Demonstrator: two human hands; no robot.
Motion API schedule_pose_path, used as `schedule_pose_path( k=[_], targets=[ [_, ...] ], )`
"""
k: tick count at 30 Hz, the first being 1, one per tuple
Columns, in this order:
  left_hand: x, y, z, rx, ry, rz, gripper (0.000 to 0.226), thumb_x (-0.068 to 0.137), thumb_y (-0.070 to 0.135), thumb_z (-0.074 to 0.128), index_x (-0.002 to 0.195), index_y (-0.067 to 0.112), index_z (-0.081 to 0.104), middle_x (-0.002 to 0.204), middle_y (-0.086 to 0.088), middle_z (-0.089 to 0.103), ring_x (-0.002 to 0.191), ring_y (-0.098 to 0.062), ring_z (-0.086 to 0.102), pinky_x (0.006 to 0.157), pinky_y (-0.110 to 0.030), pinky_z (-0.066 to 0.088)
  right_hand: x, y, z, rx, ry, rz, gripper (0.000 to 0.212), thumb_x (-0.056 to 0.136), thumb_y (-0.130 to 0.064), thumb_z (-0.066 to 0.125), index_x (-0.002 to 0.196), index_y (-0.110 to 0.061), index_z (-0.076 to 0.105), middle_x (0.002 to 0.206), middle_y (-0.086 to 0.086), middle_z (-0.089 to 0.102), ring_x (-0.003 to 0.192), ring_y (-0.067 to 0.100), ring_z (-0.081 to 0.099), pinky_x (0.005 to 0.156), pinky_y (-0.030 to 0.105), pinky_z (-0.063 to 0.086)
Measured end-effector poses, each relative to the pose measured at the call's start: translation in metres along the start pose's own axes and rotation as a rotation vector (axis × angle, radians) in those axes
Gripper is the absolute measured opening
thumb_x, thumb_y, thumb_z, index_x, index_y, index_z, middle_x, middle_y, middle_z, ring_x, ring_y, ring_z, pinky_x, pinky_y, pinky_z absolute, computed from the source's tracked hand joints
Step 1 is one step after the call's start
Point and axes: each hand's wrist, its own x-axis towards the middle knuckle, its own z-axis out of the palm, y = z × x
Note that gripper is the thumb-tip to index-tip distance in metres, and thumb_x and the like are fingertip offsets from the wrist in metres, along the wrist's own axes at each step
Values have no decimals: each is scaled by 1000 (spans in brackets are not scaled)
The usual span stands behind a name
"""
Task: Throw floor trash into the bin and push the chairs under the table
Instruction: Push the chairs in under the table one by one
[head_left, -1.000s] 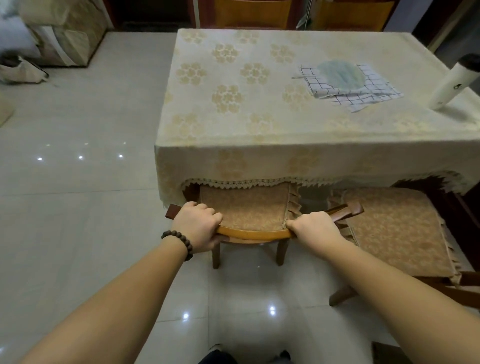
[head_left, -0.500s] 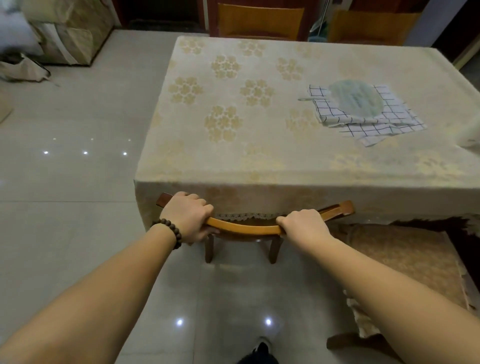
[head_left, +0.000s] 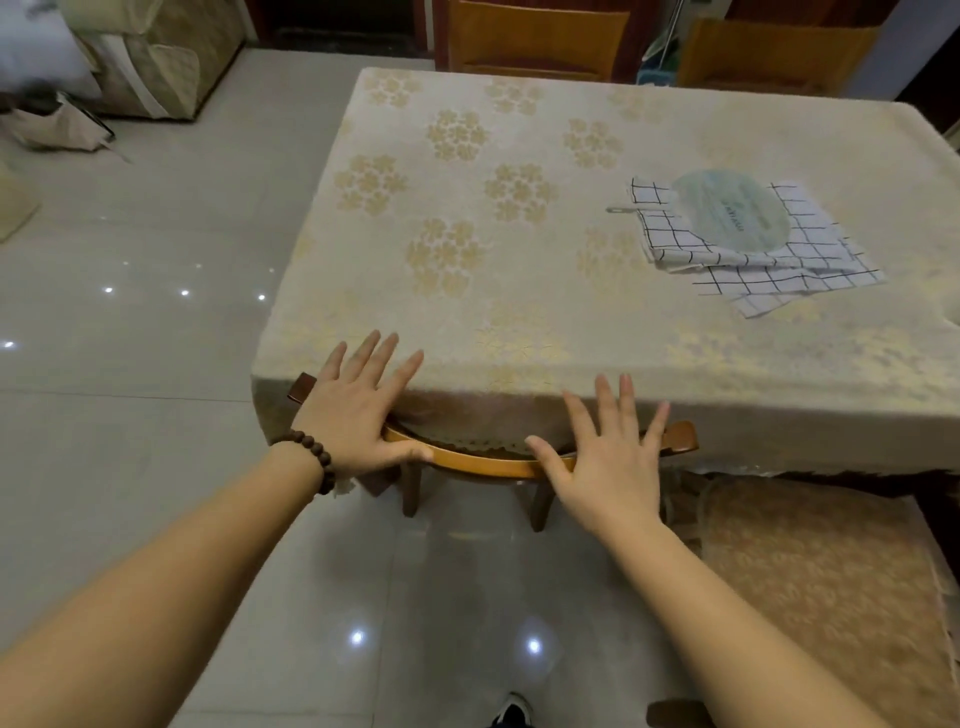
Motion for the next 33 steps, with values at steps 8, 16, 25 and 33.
schedule_pose_path(
  k=[8, 16, 25, 33],
  targets=[
    [-7, 30, 1, 14, -123, -113, 115, 56, 93, -14, 147, 32, 19, 153, -2, 30, 139, -22, 27, 113, -54, 4, 5, 19, 13, -53, 44, -15, 71, 85, -68, 15, 148, -35, 12, 159, 6, -1, 146, 26, -8, 112, 58, -11],
    [-13, 62, 8, -35, 62, -207, 98, 71, 83, -12, 144, 33, 29, 154, -1, 28, 142, -21, 18, 112, -53, 5, 17, 44, 7, -229, -47, -90, 71, 84, -67, 4, 146, -35, 20, 159, 6, -1, 145, 27, -13, 109, 64, -15],
    [1, 15, 11, 91, 104, -236, 86, 77, 74, -1, 146, 29, 26, 155, -1, 25, 143, -22, 15, 114, -51, 4, 37, -1, 8, -141, -2, -201, 66, 86, -56, 18, 148, -34, 11, 158, 6, -4, 145, 25, -14, 109, 65, -12],
    [1, 31, 15, 5, 181, -358, 75, 81, 67, 13, 145, 31, 28, 153, -4, 29, 141, -24, 22, 114, -49, 7, 42, 7, 14, -72, 9, -232, 67, 85, -58, 14, 147, -34, 15, 159, 4, 5, 146, 21, -3, 114, 59, -3]
  ],
)
